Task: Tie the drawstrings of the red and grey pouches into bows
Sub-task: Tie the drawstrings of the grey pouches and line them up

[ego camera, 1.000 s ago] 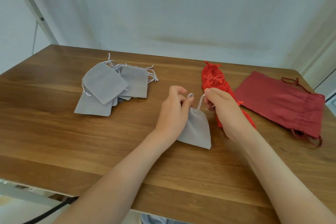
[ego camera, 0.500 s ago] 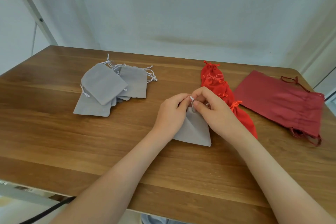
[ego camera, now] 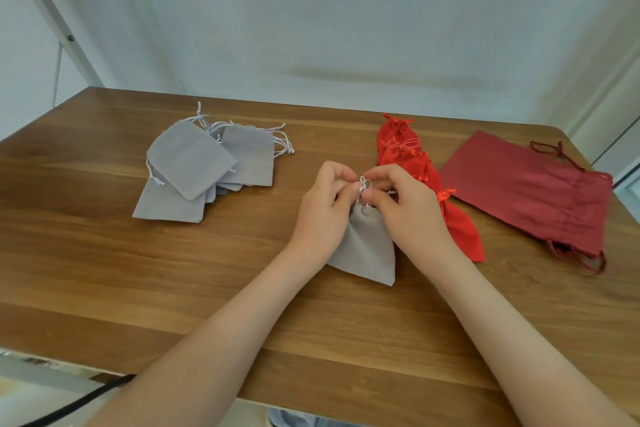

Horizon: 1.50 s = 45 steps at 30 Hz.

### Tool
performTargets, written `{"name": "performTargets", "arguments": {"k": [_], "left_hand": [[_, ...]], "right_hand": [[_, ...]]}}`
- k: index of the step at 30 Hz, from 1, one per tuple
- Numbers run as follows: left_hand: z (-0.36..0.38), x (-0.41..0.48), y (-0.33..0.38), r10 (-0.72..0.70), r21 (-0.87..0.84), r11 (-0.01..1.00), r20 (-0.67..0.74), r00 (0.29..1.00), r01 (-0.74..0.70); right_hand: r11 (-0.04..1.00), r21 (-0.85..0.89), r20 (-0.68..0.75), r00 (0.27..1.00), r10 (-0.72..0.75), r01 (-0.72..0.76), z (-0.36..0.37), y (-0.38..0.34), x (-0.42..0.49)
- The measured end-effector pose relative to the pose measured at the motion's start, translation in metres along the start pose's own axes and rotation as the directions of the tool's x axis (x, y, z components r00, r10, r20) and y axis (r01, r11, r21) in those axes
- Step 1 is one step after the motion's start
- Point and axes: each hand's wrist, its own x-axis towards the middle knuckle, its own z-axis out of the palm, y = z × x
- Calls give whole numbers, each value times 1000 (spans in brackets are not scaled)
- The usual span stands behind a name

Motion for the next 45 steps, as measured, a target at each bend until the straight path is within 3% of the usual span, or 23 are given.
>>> {"name": "performTargets", "arguments": {"k": [5, 9, 14, 21, 27, 31, 39, 45], "left_hand": [[-2, -1, -1, 81, 33, 996, 68, 994, -83], [-2, -3, 0, 97, -10, 995, 39, 995, -97], [-7, -2, 2, 152, -20, 988, 103, 983, -150], [-7, -1, 2, 83, -11, 997, 194, 977, -83], [-9, -1, 4, 91, -210, 976, 176, 980, -53], [-8, -1, 4, 95, -248, 967, 148, 984, -56], [-5, -4, 5, 112, -91, 990, 101, 989, -103], [-4, -1, 2, 10, 23, 1000, 24, 1000, -11]], "right_hand": [[999, 5, 5, 999, 47, -47, -3, 0, 2], [990, 87, -8, 993, 115, -114, -6, 1, 2], [976, 165, 39, 990, 139, -144, -10, -2, 2], [976, 173, 37, 991, 129, -133, -13, -1, 0], [912, 360, 163, 976, 146, -197, -13, -1, 0], [851, 463, 227, 961, 156, -247, -12, 2, 1], [848, 416, 277, 934, 225, -328, -15, 2, 3], [918, 322, 91, 973, 214, -232, -10, 0, 1]]}}
